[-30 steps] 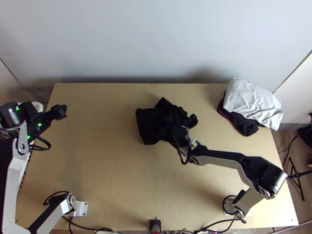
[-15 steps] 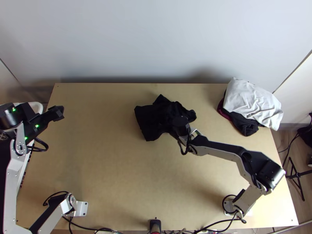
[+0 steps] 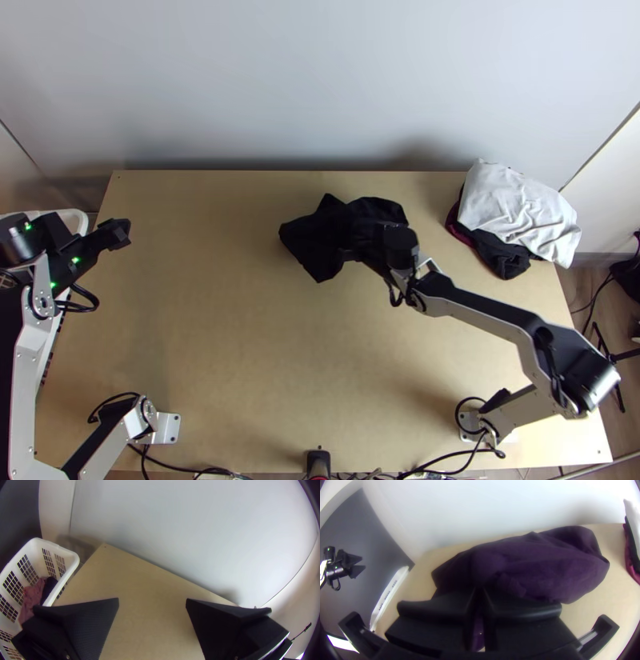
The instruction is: Fold the t-shirt
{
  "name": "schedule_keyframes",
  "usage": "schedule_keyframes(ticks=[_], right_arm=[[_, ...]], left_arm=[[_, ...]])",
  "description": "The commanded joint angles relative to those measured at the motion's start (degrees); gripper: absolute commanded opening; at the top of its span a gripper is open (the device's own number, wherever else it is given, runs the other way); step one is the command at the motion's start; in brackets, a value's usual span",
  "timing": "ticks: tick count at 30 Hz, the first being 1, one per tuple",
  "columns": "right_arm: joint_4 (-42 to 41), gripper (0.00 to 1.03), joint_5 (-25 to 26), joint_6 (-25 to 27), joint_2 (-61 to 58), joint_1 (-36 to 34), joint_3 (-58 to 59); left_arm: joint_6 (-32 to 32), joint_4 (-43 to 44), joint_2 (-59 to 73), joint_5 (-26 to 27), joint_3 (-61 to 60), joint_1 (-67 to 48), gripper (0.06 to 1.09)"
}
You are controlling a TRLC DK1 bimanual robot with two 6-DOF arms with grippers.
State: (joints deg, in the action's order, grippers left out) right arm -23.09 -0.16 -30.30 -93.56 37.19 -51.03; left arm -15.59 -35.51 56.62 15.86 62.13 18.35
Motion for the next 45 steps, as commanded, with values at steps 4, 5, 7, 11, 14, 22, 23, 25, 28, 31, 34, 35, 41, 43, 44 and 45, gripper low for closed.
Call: schedule_keyframes(ticks=[4, 5, 7, 11, 14, 22, 23, 25, 28, 31, 34, 35, 41, 43, 44, 45], right_arm=[[1.65, 0.02, -5.20, 7.63, 8.39, -3.09, -0.22], [2.00, 0.02, -5.29, 8.16, 9.10, -3.79, -0.48], [2.79, 0.02, -5.90, 8.68, 10.06, -5.37, -1.09], [4.28, 0.02, -6.52, 10.18, 11.56, -8.45, -2.59], [4.90, 0.02, -6.60, 10.18, 12.88, -10.03, -3.64], [4.63, 0.02, -6.60, 10.27, 13.67, -15.39, -7.86], [4.55, 0.02, -6.60, 10.79, 13.67, -16.18, -8.48], [4.55, 0.02, -6.60, 11.06, 13.31, -18.29, -10.50], [4.72, 0.02, -6.60, 11.76, 12.35, -21.63, -13.40], [4.81, 0.02, -6.78, 12.90, 11.21, -25.06, -15.60], [4.81, 0.02, -8.27, 13.69, 10.06, -29.19, -17.62], [4.81, 0.02, -8.80, 13.87, 9.71, -30.51, -18.32], [5.34, 0.02, -11.96, 14.84, 7.51, -39.12, -23.68], [5.60, 0.02, -12.84, 15.45, 6.81, -41.76, -25.26], [5.60, 0.02, -13.28, 15.89, 6.46, -42.90, -25.97], [5.60, 0.02, -13.63, 16.24, 6.02, -44.05, -26.67]], left_arm=[[-0.49, 2.02, 0.42, 1.11, -1.04, 0.11, 1.03], [-0.58, 2.46, 0.68, 1.37, -1.04, 0.02, 1.03], [-0.93, 3.16, 1.12, 1.55, -1.04, -0.07, 1.03], [-1.81, 4.04, 1.56, 2.16, -0.60, -0.86, 1.03], [-2.25, 4.48, 1.74, 2.42, -0.25, -1.30, 1.03], [-2.33, 4.48, 1.83, 2.69, 1.33, -1.74, 1.03], [-2.33, 4.48, 1.83, 2.78, 1.50, -1.74, 1.03], [-2.33, 4.22, 1.83, 2.86, 1.94, -1.74, 1.03], [-2.42, 3.87, 1.83, 2.86, 2.03, -2.18, 1.03], [-2.69, 3.60, 1.65, 2.86, 1.77, -2.62, 1.03], [-3.39, 3.60, 1.39, 2.86, 1.33, -3.32, 1.03], [-3.48, 3.60, 1.12, 2.86, 1.15, -3.50, 1.03], [-4.18, 3.51, 0.16, 2.86, 0.27, -4.55, 1.03], [-4.44, 3.51, -0.11, 2.86, 0.01, -4.90, 1.03], [-4.80, 3.51, -0.28, 2.86, -0.08, -4.90, 1.03], [-4.97, 3.51, -0.46, 2.86, -0.25, -5.08, 1.03]])
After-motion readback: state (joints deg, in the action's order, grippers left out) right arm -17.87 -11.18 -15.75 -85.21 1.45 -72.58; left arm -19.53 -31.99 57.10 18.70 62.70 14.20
